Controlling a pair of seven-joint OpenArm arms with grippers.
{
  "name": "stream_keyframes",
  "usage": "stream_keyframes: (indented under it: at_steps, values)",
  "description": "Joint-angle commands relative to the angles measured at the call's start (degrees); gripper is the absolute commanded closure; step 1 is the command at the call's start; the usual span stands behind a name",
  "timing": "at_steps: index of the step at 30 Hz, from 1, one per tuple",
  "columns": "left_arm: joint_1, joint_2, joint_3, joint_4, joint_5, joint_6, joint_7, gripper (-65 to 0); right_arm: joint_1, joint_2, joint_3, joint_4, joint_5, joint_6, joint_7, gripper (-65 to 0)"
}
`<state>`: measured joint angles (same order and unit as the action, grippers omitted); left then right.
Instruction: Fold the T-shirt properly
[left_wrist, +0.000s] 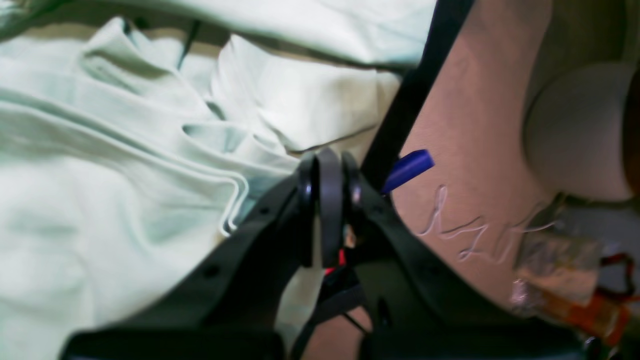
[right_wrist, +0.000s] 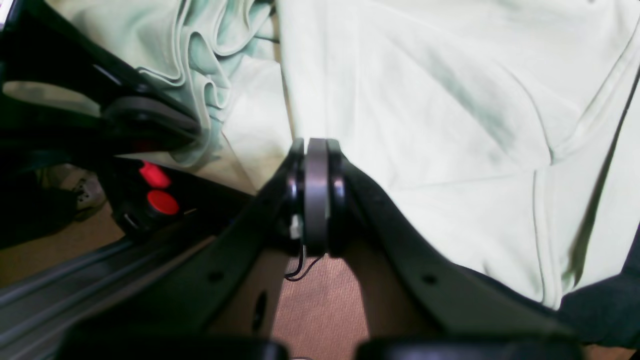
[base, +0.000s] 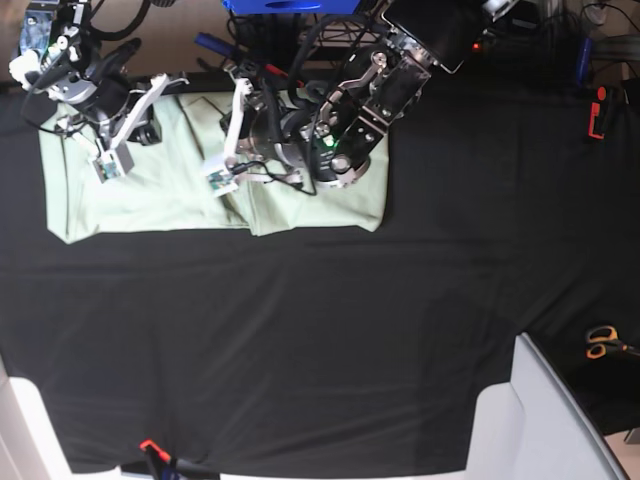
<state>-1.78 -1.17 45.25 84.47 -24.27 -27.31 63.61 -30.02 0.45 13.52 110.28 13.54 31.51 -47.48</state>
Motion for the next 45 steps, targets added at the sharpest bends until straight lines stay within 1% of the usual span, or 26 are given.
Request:
stream_keyframes:
  at_steps: [1,3,8,9,11,13,15,22,26,31,35,39,41,43,45]
  values:
    - [-0.81,0.86,0.42,1.03,-1.00,-0.51,-0.63,0.0,0.09,0.21,0.24,1.15,0.75,0.19,1.02,0.0]
    - [-0.81,0.86,-0.46,1.64,-1.00,-0.43,-0.63,0.0,0.35,0.21,0.24,0.97,0.75,0.19,0.93,0.0]
    - [0.95,0.86,-7.32,5.42,-0.39,0.01,-0.63,0.0,0.35,0.21,0.24,0.97,0.66,0.19,0.93,0.0]
    - [1.39,0.77,-9.08,5.95,-0.30,0.54,-0.63,0.0,0.35,0.21,0.24,0.97,0.66,0.19,0.93,0.0]
    - [2.53,0.33,-12.33,6.39,-0.30,3.18,-0.63,0.0,0.35,0.21,0.24,0.97,0.57,0.19,0.93,0.0]
    - [2.62,-0.81,-13.30,6.04,-0.39,5.38,-0.71,0.0,0.35,0.21,0.24,0.97,0.57,0.19,0.93,0.0]
    - [2.53,-0.98,-13.30,5.51,-0.39,6.08,-0.71,0.0,0.35,0.21,0.24,0.97,0.57,0.19,0.93,0.0]
    - [2.53,-0.81,-13.04,1.82,-0.39,6.17,-0.71,0.0,0.35,0.21,0.24,0.97,0.57,0.19,0.93,0.0]
    - [1.74,-0.98,-7.50,-0.29,-0.39,6.17,-0.71,0.0,0.35,0.21,0.24,0.97,0.57,0.19,0.93,0.0]
    - [0.68,-0.81,-3.63,-2.66,-0.65,6.17,-0.71,0.0,0.35,0.21,0.24,0.97,0.66,0.19,0.93,0.0]
    - [0.51,-0.90,-1.52,-2.14,-0.83,6.17,-0.71,0.0,0.26,0.21,0.24,0.97,0.66,0.19,0.93,0.0]
    - [0.51,-0.90,-2.13,-1.87,-0.83,6.17,-0.71,0.0,0.26,0.21,0.24,0.97,0.66,0.19,0.93,0.0]
    - [0.51,-1.16,-2.31,0.33,-0.48,6.17,-0.71,0.0,0.26,0.21,0.24,0.97,0.66,0.19,0.93,0.0]
    - [0.59,-1.69,-4.60,4.02,-0.83,6.26,-0.71,0.0,0.26,0.21,0.24,0.97,0.66,0.19,0.93,0.0]
    - [0.95,-1.69,-9.08,7.71,-0.83,6.26,-0.71,0.0,0.35,0.21,0.24,1.06,0.66,0.19,0.93,0.0]
